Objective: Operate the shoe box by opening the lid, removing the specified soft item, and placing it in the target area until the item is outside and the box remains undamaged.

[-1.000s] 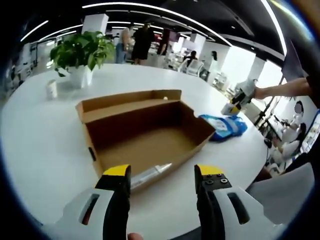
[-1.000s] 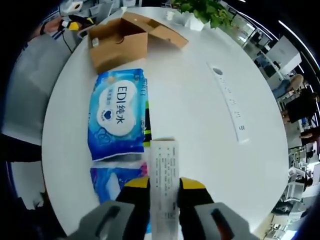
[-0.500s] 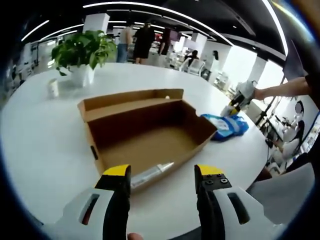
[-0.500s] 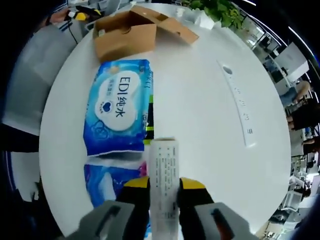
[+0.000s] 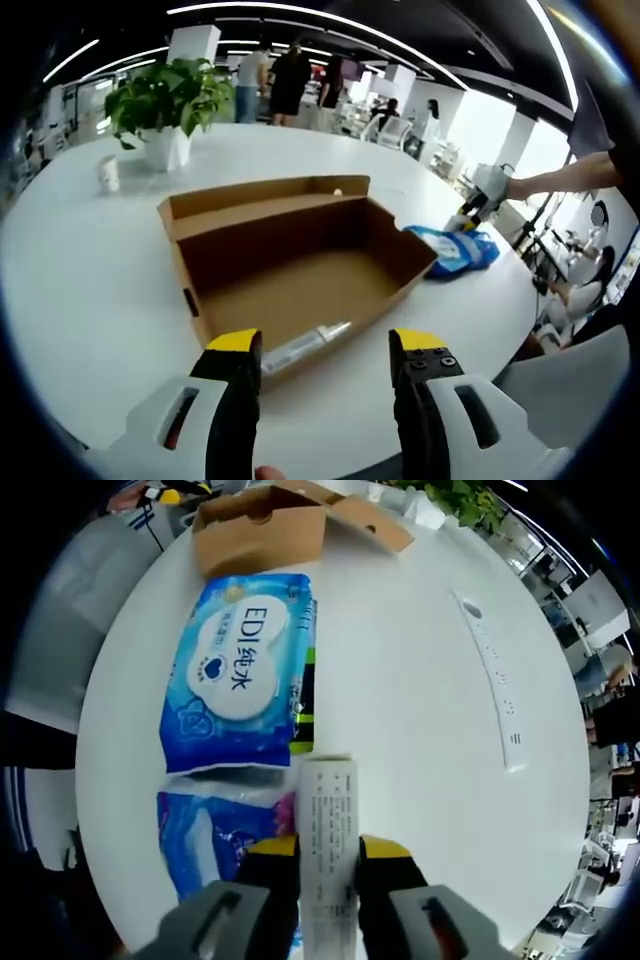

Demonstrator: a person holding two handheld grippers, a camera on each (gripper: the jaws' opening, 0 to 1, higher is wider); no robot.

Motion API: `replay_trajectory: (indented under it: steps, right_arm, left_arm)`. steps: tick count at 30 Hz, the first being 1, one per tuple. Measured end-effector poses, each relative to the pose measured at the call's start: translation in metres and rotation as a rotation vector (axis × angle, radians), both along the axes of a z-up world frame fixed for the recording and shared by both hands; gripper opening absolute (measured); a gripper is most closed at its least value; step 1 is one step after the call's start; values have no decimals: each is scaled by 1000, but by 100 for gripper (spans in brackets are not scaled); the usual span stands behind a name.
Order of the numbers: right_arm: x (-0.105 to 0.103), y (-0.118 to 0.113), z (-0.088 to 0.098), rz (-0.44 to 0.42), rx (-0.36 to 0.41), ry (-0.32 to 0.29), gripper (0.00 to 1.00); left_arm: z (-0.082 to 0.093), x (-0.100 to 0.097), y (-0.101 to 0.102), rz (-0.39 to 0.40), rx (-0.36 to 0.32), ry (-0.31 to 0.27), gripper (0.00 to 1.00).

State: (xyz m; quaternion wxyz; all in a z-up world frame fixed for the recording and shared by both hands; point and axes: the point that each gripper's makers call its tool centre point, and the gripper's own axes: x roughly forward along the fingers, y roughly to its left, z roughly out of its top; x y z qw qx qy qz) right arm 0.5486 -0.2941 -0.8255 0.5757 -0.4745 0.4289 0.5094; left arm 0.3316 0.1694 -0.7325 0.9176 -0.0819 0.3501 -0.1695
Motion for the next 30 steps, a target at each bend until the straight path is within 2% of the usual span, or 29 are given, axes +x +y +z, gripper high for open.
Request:
replay_trajectory:
  steps: [15,30]
  right_arm:
    - [-1,-8,-10,10,-26,17,17]
    - [1,-10,-11,17,-42,23,18]
  left_arm:
    - [-2,0,2,1,7,7,52]
    - [-1,-1,2,1,12,5,52]
